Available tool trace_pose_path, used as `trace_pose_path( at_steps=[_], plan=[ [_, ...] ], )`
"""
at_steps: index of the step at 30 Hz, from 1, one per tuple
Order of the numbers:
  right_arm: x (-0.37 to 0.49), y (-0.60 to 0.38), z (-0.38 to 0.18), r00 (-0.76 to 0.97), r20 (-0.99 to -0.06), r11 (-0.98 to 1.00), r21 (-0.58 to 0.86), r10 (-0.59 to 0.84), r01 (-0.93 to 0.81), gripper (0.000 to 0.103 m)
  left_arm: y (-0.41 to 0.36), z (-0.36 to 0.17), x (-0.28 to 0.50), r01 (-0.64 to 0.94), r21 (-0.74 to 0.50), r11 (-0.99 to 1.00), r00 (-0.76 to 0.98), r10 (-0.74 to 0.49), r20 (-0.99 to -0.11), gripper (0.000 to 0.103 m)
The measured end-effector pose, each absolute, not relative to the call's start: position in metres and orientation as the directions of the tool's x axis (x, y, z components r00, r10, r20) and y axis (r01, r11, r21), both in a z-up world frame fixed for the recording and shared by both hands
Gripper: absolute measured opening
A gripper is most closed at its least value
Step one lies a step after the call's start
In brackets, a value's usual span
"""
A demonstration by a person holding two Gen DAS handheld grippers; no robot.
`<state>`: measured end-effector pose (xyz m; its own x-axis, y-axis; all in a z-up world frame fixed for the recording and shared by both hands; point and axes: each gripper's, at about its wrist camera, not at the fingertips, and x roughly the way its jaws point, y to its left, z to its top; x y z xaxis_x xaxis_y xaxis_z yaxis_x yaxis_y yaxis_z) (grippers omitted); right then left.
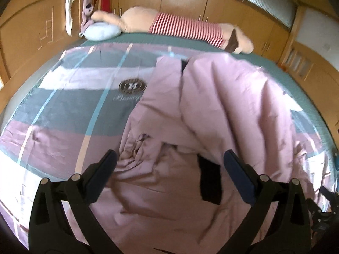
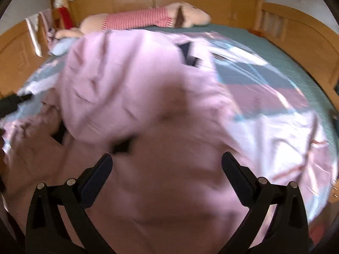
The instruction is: Fold large clothes
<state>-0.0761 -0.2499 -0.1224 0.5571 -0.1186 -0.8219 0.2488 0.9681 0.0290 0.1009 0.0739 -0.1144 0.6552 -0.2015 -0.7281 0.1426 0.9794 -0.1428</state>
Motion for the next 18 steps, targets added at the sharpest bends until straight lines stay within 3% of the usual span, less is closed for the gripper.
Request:
trace_pose_path(
  at_steps=[9,18],
  plan=[
    [-0.136,-0.294,-0.163,0.429,-0.903,0.937,0.158,0.010,0.310,0.102,0.076,-0.109,0.071,0.208,-0.042,0.977,0.636,-0.168,-0.753,0.101],
    [-0.141,-0.284,-0.175,0.386,-0.920,0.955,0.169,0.065,0.244,0.102,0.146,-0.153,0.044,0.111,-0.073,0.991,0.443,-0.115,-0.889,0.101]
  ],
)
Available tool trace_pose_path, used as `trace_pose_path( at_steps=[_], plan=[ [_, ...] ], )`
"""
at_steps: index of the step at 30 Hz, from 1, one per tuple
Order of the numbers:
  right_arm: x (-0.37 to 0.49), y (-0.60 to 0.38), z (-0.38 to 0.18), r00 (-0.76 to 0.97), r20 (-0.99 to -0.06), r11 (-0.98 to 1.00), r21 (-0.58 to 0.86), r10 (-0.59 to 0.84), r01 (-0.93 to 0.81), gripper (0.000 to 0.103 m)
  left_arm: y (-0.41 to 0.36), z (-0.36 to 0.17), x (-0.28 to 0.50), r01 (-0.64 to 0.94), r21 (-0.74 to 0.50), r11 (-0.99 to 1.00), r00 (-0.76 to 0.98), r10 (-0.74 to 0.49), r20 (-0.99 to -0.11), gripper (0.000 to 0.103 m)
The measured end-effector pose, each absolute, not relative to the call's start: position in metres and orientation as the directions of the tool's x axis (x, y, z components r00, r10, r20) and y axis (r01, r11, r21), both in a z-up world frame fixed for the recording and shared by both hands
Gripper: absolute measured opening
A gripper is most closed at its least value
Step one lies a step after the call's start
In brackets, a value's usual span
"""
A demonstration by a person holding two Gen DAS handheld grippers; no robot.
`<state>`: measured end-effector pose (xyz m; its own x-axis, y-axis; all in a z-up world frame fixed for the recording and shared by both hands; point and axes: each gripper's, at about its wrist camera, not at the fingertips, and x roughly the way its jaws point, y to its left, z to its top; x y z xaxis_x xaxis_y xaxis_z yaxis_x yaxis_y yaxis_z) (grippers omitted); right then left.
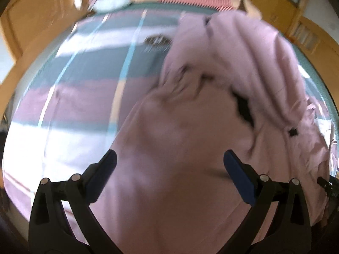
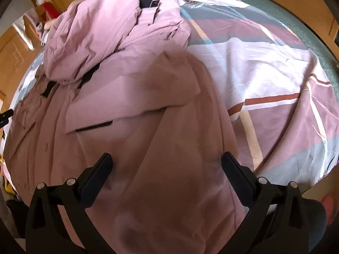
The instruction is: Fold large clothes
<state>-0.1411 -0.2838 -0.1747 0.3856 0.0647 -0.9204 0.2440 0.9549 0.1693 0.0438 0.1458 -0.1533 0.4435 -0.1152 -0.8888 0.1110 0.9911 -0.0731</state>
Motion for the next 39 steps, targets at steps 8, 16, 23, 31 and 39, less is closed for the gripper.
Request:
trace_pose_path(
  at_steps=[8,16,23,31,39],
  plan=[
    [-0.159,-0.283,-0.177,0.308,-0.939,0.959,0.215,0.151,0.187,0.102,0.172,-0.187,0.003,0.083,-0.107,0.991,0.332,-0.129,-0.934,0.101],
    [-0.178,-0.277,-0.180,0.285,-0.930,0.944,0.287,0.233,0.164,0.102,0.177,-0.198,0.000,0.029,-0.139,0.990,0.278,-0.141,-0.950,0.101],
    [-0.185,-0.268,-0.177,0.311,-0.918,0.950,0.292,0.246,0.112,0.102,0.181,-0.206,-0.013,-0.006,-0.154,0.988,0.295,-0.145,-0.944,0.101],
    [-0.189,-0.267,-0.179,0.343,-0.909,0.952,0.289,0.237,0.107,0.102,0.192,-0.208,-0.044,-0.012,-0.179,0.984,0.325,-0.166,-0.931,0.101],
    [-0.187,-0.258,-0.189,0.391,-0.907,0.962,0.229,0.155,0.150,0.102,0.186,-0.198,-0.048,-0.131,-0.112,0.985,0.316,-0.066,-0.946,0.101]
  ],
)
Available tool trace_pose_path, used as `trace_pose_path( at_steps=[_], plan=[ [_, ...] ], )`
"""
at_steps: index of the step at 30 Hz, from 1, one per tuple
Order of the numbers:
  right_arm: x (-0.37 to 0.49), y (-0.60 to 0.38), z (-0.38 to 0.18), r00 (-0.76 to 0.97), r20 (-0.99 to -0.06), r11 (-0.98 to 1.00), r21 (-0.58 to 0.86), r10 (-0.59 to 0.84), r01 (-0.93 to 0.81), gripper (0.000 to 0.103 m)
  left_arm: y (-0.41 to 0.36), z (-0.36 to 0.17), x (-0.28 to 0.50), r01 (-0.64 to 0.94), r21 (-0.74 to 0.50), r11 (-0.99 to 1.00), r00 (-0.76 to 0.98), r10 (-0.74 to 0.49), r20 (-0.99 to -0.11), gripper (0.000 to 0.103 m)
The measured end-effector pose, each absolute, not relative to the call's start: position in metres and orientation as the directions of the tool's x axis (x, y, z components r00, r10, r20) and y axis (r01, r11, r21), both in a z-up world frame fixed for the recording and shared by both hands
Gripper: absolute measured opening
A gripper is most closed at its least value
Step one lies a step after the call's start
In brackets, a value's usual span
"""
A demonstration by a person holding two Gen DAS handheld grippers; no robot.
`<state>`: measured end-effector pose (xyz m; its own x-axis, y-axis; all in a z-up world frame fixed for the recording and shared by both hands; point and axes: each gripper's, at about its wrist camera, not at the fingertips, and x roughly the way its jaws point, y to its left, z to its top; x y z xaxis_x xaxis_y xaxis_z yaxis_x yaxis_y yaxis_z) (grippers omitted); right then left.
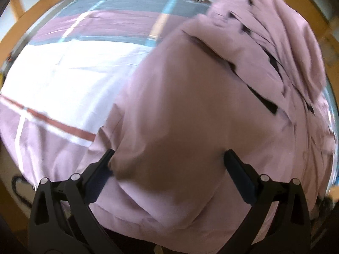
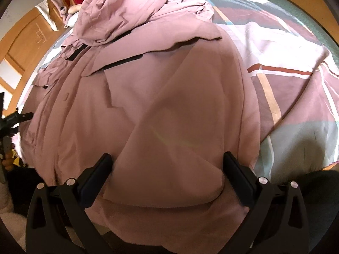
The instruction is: Fold large clothes
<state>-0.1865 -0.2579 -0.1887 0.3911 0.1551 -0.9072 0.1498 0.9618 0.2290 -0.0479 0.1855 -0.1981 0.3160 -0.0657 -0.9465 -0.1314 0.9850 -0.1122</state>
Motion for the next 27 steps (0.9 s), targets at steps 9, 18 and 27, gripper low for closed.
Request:
trace_pose_path(
  at_steps=[9,18,27],
  plan=[
    [-0.179,-0.256,-0.194,0.379,-0.915,0.964,0.212,0.138,0.161,0.102,0.186,-0.199,-0.042,-0.171,-0.112,0.979,0.282,-0.061,-0.958,0.101],
    [-0.178,-0.245,-0.176,0.353,-0.915,0.976,0.216,0.193,0.025,0.063,0.167,-0.195,-0.049,0.000,-0.112,0.994,0.300,-0.107,-0.948,0.078],
    [-0.142,-0.286,-0.089,0.490,-0.642,0.790,0.584,0.590,-0.187,0.020,0.185,-0.149,-0.059,0.161,-0.567,0.808,0.318,-0.586,-0.745,0.029]
  ],
)
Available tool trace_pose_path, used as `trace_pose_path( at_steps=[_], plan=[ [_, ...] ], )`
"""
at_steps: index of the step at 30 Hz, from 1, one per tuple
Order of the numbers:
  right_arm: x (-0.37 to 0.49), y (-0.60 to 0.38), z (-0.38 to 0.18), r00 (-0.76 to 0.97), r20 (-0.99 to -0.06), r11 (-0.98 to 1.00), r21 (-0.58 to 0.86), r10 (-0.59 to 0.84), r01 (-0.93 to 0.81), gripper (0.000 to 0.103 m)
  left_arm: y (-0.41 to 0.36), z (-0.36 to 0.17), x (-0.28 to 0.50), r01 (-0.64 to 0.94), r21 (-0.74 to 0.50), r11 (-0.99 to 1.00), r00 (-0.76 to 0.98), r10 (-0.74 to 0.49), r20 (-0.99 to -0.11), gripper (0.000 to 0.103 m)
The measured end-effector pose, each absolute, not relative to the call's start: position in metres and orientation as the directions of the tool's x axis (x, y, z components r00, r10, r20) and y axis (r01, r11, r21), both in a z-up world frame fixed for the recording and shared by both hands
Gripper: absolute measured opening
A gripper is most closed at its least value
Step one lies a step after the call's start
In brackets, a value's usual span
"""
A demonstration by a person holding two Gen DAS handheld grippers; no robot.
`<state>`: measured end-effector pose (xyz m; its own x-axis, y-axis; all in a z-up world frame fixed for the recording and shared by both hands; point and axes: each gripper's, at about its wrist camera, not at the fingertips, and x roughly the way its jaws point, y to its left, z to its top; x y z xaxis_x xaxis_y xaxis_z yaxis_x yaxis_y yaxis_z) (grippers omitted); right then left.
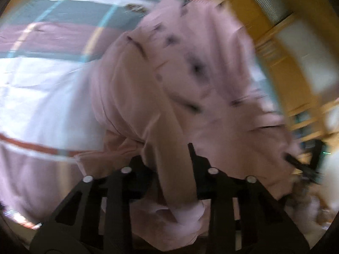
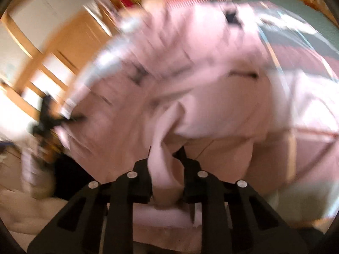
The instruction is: Fold large clothes
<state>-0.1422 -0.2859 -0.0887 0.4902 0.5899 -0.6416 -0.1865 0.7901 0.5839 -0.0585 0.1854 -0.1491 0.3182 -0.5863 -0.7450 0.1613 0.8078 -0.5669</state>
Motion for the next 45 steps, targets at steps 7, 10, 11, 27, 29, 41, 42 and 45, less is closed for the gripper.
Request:
trace_pose_path(
  at_steps=[7,10,11,27,29,41,42,45],
  plan=[
    [-0.049,-0.346,-0.043,0.682,-0.357,0.603,0.783,0.638,-0.155,0.017,0.200,-0.097,0.020,0.206,-0.865,0.458,0.377,-0.852,-0.362,0.025],
    [0.013,-0.379,-0.044,0.762,-0.324,0.555,0.830,0.561,-0.055,0.017,0.210,-0.106,0.089,0.114,-0.941,0.318,0.445,-0.863,-0.238,0.030],
    [0.039,-0.387,-0.049,0.779,-0.338,0.542,0.841,0.528,-0.002,0.017,0.210,-0.116,0.113,0.071,-0.961,0.268,0.459,-0.864,-0.207,0.033],
    [0.193,-0.426,-0.199,0.658,-0.642,0.347,0.766,0.393,0.540,0.022,0.144,-0.078,0.143,0.326,-0.826,0.460,0.345,-0.871,-0.349,0.083],
    [0.184,-0.432,-0.182,0.661,-0.606,0.364,0.795,0.441,0.485,0.044,0.110,-0.084,0.139,0.374,-0.767,0.520,0.270,-0.853,-0.447,0.083],
    [0.069,-0.269,0.014,0.808,-0.576,0.992,0.090,0.123,-0.086,0.102,0.064,-0.128,0.157,0.156,-0.671,0.725,0.357,-0.674,-0.646,0.083],
    [0.064,-0.244,0.021,0.813,-0.567,0.987,0.000,0.132,-0.161,0.102,0.065,-0.128,0.157,0.152,-0.673,0.724,0.361,-0.675,-0.644,0.083],
    [0.055,-0.170,0.029,0.704,-0.623,0.849,-0.117,0.342,-0.516,0.102,0.059,-0.125,0.156,0.170,-0.650,0.740,0.353,-0.662,-0.661,0.083]
  ],
)
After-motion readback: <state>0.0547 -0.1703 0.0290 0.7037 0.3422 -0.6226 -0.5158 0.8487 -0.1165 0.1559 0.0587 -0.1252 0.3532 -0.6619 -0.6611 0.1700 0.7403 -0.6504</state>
